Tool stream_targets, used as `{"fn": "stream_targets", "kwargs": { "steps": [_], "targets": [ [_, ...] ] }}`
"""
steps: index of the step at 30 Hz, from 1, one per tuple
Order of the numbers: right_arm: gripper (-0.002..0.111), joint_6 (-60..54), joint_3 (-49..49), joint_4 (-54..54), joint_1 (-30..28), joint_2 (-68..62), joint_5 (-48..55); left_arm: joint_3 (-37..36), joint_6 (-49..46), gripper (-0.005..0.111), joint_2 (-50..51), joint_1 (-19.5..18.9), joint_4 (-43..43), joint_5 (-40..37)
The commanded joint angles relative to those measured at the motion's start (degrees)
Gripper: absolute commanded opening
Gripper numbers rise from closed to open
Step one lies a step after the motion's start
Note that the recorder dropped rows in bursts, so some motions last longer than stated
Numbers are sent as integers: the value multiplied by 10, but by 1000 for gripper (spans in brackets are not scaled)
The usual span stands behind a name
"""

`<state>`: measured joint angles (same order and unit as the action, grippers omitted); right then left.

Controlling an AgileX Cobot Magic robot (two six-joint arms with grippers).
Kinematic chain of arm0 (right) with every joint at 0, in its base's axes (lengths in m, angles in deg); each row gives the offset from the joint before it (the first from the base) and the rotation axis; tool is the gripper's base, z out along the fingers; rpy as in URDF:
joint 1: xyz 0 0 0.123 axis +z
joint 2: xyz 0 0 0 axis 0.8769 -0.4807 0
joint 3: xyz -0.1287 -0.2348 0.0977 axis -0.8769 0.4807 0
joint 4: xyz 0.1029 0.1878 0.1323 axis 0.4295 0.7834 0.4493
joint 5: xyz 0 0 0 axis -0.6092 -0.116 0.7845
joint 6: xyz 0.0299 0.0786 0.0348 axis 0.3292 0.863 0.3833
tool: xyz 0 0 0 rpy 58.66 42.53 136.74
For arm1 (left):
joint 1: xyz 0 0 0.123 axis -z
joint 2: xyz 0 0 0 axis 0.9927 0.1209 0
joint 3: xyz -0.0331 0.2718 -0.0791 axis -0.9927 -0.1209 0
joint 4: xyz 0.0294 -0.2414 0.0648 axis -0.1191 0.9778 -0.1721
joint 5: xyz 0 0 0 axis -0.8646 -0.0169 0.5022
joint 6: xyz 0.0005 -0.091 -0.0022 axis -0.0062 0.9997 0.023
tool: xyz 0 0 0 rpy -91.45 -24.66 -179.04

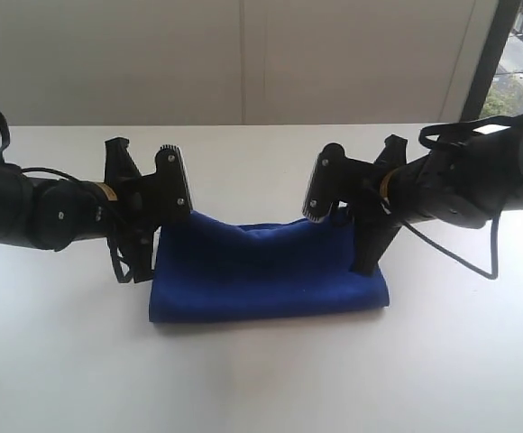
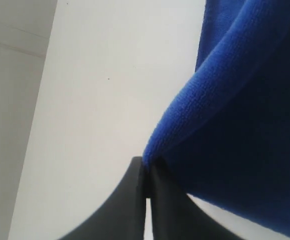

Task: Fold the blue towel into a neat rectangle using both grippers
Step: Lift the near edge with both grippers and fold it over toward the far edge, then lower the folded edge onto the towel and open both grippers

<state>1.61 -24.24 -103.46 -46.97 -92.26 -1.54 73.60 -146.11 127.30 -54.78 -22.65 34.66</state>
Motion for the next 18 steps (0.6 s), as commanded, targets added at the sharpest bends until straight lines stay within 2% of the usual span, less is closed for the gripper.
{"fn": "stream_targets", "kwargs": {
  "steps": [1, 18],
  "targets": [
    [0, 3, -20, -2, -15, -19, -9, 15, -1, 0, 21, -12, 7, -3],
    [0, 3, -80, -2, -30, -118, -45, 82, -1, 0, 105, -30, 7, 3]
  ]
}}
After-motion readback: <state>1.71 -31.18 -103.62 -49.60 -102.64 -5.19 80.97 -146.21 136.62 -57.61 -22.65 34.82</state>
